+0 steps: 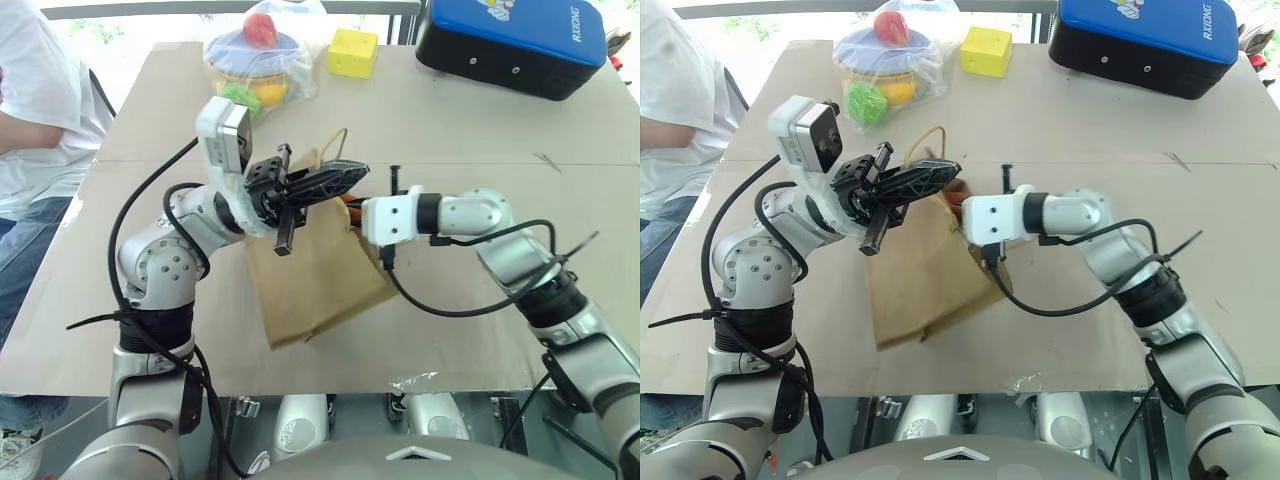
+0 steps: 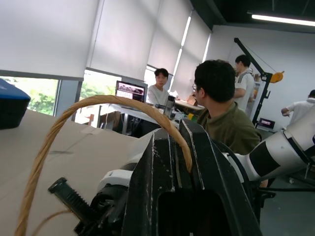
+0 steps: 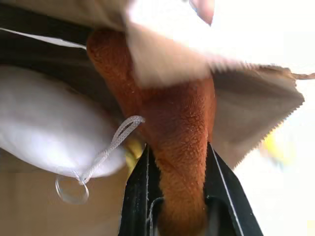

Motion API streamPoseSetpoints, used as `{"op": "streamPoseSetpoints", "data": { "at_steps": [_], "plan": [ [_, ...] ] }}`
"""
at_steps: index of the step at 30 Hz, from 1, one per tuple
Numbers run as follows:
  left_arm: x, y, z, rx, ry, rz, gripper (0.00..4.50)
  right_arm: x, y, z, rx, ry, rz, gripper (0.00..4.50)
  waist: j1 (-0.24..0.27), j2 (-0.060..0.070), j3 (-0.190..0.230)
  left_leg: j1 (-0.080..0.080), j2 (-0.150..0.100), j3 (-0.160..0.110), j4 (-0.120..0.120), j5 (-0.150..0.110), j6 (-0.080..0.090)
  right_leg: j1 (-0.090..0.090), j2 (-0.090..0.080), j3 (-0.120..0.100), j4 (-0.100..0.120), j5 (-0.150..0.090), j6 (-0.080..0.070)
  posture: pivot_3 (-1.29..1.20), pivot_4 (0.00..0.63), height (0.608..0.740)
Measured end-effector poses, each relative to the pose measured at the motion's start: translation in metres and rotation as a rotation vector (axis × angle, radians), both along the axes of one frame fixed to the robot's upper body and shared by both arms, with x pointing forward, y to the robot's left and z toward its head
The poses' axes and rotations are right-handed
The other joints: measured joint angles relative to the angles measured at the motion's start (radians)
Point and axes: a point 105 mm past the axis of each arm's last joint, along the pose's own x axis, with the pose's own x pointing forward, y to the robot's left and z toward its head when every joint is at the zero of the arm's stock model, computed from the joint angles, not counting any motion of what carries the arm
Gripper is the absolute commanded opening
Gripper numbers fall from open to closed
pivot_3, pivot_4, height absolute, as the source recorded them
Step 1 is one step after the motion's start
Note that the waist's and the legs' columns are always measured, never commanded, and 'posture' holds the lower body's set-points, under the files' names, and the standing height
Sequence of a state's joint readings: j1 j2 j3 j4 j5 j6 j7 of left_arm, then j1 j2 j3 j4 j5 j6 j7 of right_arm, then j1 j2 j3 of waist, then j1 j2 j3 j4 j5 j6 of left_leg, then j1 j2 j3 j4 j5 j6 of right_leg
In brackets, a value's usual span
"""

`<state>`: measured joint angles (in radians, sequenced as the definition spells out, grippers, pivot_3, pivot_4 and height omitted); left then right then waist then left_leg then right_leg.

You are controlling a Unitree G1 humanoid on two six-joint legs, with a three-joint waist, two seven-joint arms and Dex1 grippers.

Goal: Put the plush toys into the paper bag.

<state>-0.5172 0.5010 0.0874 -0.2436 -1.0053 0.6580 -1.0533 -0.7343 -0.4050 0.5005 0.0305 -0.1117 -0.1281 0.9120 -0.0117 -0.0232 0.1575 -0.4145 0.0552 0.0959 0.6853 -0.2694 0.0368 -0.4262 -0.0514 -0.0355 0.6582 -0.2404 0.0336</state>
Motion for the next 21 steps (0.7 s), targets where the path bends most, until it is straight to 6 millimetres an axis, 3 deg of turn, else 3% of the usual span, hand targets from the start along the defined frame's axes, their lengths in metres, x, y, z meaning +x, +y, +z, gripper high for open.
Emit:
{"op": "streamPoseSetpoints", "data": {
  "at_steps": [1, 2, 5, 6, 9, 13, 21],
  "plan": [
    [0.000, 0.000, -0.002, 0.001, 0.003, 0.001, 0.00, -0.002, 0.004, -0.003, -0.012, 0.011, 0.026, 0.04, 0.001, 0.000, 0.000, 0.000, 0.000, 0.000, 0.000, 0.000, 0.000, 0.000, 0.000, 0.000, 0.000, 0.000, 0.000, 0.00, 0.150, 0.740],
    [0.000, 0.000, -0.004, 0.002, 0.005, 0.006, 0.00, -0.005, 0.006, -0.009, -0.038, 0.030, 0.058, 0.74, 0.002, 0.000, 0.000, 0.000, 0.000, 0.000, 0.000, 0.000, 0.000, 0.000, 0.000, 0.000, 0.000, 0.000, 0.000, 0.00, 0.150, 0.740],
    [0.001, 0.001, -0.008, 0.007, 0.012, 0.018, 0.00, -0.012, 0.008, -0.022, -0.079, 0.111, 0.118, 1.80, 0.003, 0.000, 0.000, 0.000, 0.000, 0.000, 0.000, 0.000, 0.000, 0.000, -0.001, 0.000, 0.000, 0.000, 0.000, 0.00, 0.150, 0.740],
    [0.001, 0.002, -0.010, 0.010, 0.014, 0.023, 0.00, -0.013, 0.008, -0.026, -0.074, 0.126, 0.129, 2.42, 0.003, 0.000, 0.000, 0.000, 0.000, 0.000, 0.000, 0.000, 0.000, 0.000, -0.001, 0.000, 0.000, 0.000, 0.000, 0.00, 0.150, 0.740],
    [0.000, 0.002, -0.014, 0.016, 0.016, 0.034, 0.00, -0.013, 0.002, -0.039, -0.062, 0.143, 0.125, 3.70, 0.003, 0.000, 0.000, 0.000, 0.000, 0.000, 0.000, 0.000, 0.000, 0.000, -0.001, -0.001, 0.000, 0.000, 0.000, 0.00, 0.150, 0.740],
    [-0.001, 0.004, -0.016, 0.015, 0.017, 0.050, 0.00, -0.016, -0.022, -0.045, -0.048, 0.162, 0.076, 3.70, 0.005, 0.000, 0.000, 0.000, 0.001, 0.000, 0.001, 0.000, 0.000, 0.000, -0.002, 0.000, 0.000, 0.000, 0.000, 0.00, 0.150, 0.740],
    [-0.004, 0.006, -0.015, 0.050, -0.070, 0.067, 0.00, -0.008, -0.069, -0.008, 0.094, 0.265, -0.164, 3.70, 0.006, 0.000, 0.000, 0.000, 0.000, 0.000, 0.001, 0.000, 0.000, 0.000, -0.001, 0.000, 0.002, 0.000, 0.000, 0.00, 0.150, 0.740]
  ]
}}
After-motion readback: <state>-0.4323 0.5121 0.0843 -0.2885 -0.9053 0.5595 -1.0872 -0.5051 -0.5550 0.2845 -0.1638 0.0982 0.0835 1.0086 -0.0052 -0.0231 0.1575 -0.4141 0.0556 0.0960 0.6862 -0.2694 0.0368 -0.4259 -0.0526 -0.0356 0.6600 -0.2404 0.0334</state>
